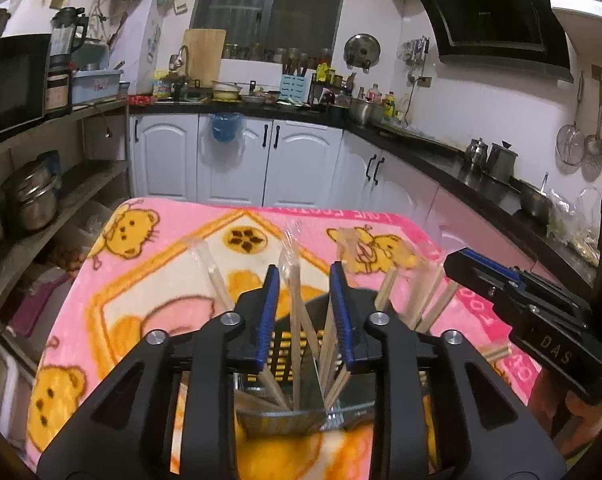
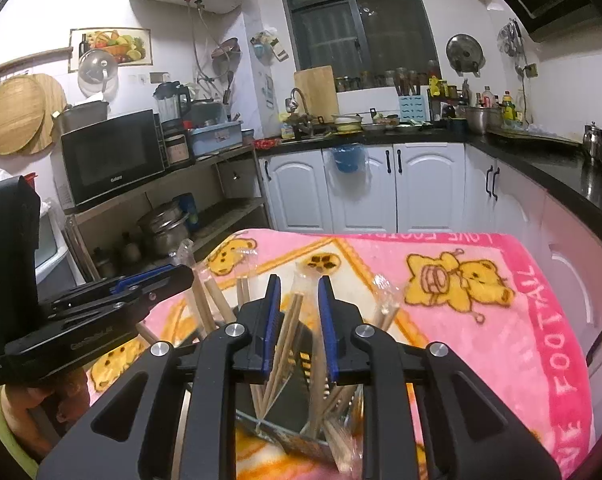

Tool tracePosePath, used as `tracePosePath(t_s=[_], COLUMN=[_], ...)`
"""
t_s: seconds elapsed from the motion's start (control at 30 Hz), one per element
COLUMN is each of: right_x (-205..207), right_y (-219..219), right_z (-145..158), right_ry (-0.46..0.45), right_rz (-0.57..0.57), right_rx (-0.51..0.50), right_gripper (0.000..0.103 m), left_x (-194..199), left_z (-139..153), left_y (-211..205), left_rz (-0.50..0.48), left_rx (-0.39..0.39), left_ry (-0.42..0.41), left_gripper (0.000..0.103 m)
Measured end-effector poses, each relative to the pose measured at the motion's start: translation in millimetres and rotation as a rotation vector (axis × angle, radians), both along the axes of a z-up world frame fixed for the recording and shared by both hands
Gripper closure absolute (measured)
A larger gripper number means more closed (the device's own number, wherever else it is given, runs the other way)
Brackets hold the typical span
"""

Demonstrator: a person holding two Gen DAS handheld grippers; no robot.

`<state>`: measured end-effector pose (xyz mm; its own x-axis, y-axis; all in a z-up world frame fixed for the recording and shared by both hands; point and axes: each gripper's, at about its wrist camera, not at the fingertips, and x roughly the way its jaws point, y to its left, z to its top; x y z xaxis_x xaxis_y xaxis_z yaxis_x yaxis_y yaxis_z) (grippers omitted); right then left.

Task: Organize utensils
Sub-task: 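Lower the left tool's chopstick into the caddy and open while the right tool does likewise, then withdraw both open tools back from the caddy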

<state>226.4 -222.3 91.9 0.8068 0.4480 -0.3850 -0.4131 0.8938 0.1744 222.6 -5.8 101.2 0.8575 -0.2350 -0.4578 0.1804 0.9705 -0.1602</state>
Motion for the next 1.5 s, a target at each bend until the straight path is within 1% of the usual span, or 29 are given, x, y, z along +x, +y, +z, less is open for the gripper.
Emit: tracePosePath(t_s=[0.13,0.2,0.23,0.37,0.43,0.47,0.63,0.73,0.77,0.8,0.83,0.9,0.97,1.43,1.5], right_x=[-6,-10,-12,-22,-28,-31,-47,-57,-61,-63,-67,-73,-78,-107,-110], right_y=[-5,-7,-8,-14,-16,-17,-21,-21,-21,-20,-20,-21,-22,-17,-17], right_z=[-1,-2,-2,-3,-4,-4,-5,-8,-10,-10,-12,-14,-17,-50,-54], right_ry=[0.007,0.010,0.012,0.014,0.013,0.013,0.008,0.010,0.013,0.014,0.016,0.017,0.020,0.083,0.087], right_rz=[-0.007,-0.012,-0.013,-0.021,-0.023,-0.025,-0.017,-0.009,-0.007,-0.006,-0.004,0.001,0.000,0.020,0.017], right_rx=[0.000,0.001,0.003,0.005,0.005,0.003,-0.008,-0.018,-0.019,-0.021,-0.024,-0.028,-0.031,-0.070,-0.076], right_gripper=[0.075,0.073,0.072,0.063,0.060,0.058,0.050,0.047,0.044,0.041,0.040,0.039,0.036,0.024,0.020], left_x=[-7,-11,-13,-22,-28,-32,-46,-54,-57,-59,-62,-66,-70,-93,-95], left_z=[-2,-3,-4,-6,-6,-6,-6,-8,-9,-10,-12,-16,-20,-50,-55], left_y=[0,2,3,6,8,9,14,15,15,16,16,18,19,18,17], left_rz=[-0.003,-0.006,-0.007,-0.015,-0.017,-0.017,-0.014,-0.011,-0.009,-0.006,0.000,0.000,0.004,0.006,0.010], left_rx=[0.001,-0.005,-0.009,-0.025,-0.028,-0.027,-0.032,-0.033,-0.030,-0.026,-0.024,-0.029,-0.029,-0.024,-0.020], left_ry=[0.011,0.018,0.022,0.037,0.035,0.033,0.032,0.037,0.038,0.039,0.042,0.051,0.061,0.105,0.112], left_gripper=[0.067,0.064,0.059,0.051,0.045,0.044,0.027,0.023,0.022,0.018,0.015,0.014,0.011,0.011,0.011])
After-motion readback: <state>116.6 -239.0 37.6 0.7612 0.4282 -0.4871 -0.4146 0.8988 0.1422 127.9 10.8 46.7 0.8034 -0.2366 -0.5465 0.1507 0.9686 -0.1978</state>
